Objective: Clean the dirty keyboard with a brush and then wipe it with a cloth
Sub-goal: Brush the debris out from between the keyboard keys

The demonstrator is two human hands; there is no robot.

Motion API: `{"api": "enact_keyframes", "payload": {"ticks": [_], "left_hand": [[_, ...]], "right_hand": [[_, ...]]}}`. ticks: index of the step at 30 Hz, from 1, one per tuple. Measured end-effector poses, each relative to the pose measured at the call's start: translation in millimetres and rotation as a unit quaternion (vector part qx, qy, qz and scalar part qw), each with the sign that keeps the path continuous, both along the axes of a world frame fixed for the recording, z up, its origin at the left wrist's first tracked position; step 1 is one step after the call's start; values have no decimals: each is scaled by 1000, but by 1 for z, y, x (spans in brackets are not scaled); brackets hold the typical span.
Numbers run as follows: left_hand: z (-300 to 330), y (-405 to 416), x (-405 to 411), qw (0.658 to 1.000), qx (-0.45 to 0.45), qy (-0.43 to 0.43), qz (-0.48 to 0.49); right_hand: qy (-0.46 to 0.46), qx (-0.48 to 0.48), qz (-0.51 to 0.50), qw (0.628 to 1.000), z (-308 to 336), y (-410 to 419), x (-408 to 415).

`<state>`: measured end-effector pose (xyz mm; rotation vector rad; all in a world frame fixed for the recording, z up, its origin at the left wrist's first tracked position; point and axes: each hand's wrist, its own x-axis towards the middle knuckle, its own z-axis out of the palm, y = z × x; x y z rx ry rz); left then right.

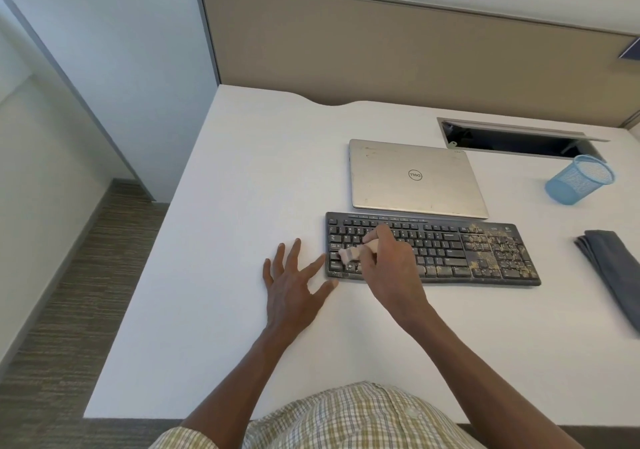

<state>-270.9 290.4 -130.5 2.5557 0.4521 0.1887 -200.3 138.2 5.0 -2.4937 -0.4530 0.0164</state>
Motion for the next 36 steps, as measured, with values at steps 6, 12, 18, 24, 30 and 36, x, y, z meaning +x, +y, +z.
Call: {"api": "enact_keyframes", "payload": {"ticks": [6, 12, 18, 24, 30, 36], "left_hand": [[2, 6, -1, 999, -20, 21, -31], [5, 11, -6, 998, -45, 10, -44], [5, 11, -12, 997, -50, -13, -50], [-1, 12, -13, 995, -79, -44, -38], [1, 10, -14, 991, -118, -66, -24], [0, 10, -13, 990, -117, -74, -29]], "right_hand": [[37, 21, 10, 999, 5, -1, -3], [-42, -19, 87, 995, -4, 21, 2], [-8, -48, 128, 991, -4, 12, -2], [-34, -95, 211, 972, 2, 29, 16], [-27, -114, 252, 961, -5, 10, -2], [-56, -142, 289, 945, -10, 1, -3]]}}
